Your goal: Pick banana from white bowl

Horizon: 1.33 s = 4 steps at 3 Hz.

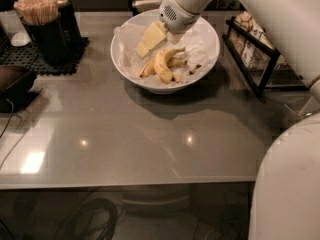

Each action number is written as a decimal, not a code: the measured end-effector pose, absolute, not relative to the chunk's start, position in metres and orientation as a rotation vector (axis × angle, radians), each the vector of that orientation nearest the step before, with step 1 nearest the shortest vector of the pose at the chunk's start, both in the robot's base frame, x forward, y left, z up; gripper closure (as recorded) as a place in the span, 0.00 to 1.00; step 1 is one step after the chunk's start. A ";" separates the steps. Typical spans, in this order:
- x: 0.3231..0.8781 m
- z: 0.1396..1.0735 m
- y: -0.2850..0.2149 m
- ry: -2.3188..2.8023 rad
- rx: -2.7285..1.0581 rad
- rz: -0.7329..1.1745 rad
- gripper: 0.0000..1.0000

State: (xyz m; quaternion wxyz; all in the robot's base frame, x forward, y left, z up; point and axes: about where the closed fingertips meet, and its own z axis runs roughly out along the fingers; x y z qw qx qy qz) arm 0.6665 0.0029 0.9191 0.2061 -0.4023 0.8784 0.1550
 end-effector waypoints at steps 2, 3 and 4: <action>0.673 0.873 -0.023 2.570 -0.938 0.432 0.20; 0.675 0.859 -0.025 2.607 -0.915 0.425 0.21; 0.677 0.851 -0.023 2.630 -0.910 0.412 0.22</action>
Offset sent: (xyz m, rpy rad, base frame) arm 0.0074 -0.0477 -0.0677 0.0042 0.1121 -0.2340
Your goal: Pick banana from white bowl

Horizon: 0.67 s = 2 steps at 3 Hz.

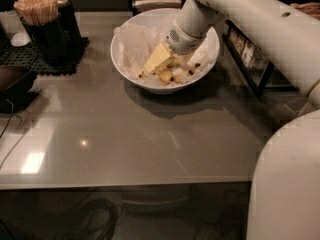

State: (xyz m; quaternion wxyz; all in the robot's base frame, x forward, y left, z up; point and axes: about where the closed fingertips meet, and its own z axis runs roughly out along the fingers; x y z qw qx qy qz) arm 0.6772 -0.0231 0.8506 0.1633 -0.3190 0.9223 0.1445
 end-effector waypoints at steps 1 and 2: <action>0.678 0.847 -0.022 2.647 -0.907 0.406 0.31; 0.678 0.848 -0.023 2.655 -0.902 0.400 0.50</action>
Offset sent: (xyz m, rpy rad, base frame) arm 0.0014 -0.0069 -0.0158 -0.0400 0.0303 -0.0400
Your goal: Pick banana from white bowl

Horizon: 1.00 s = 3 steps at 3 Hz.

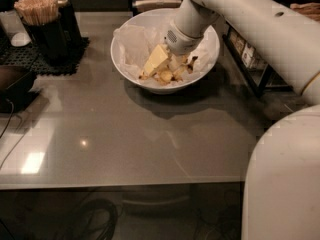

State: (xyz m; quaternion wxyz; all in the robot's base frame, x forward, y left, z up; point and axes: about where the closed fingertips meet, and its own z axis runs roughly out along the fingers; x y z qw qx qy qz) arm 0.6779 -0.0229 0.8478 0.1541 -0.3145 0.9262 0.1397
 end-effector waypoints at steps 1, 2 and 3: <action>0.678 0.847 -0.025 2.660 -0.895 0.394 0.73; 0.678 0.845 -0.029 2.662 -0.882 0.391 0.96; 0.674 0.851 -0.037 2.624 -0.884 0.411 1.00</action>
Offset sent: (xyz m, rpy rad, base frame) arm -0.0010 -0.0205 -0.0080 -0.0024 -0.0117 -0.0453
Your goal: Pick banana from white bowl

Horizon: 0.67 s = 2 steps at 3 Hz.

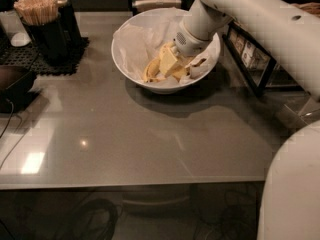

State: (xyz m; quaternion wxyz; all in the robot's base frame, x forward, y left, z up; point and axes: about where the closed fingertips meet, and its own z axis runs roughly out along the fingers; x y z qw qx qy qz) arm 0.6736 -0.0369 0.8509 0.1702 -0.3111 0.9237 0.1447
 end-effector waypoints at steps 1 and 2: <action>0.654 0.883 -0.048 2.529 -0.998 0.398 1.00; 0.624 0.920 -0.064 2.437 -1.176 0.358 1.00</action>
Offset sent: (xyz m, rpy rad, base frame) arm -0.0934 -0.0533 0.1173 -0.0864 -0.1809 0.3937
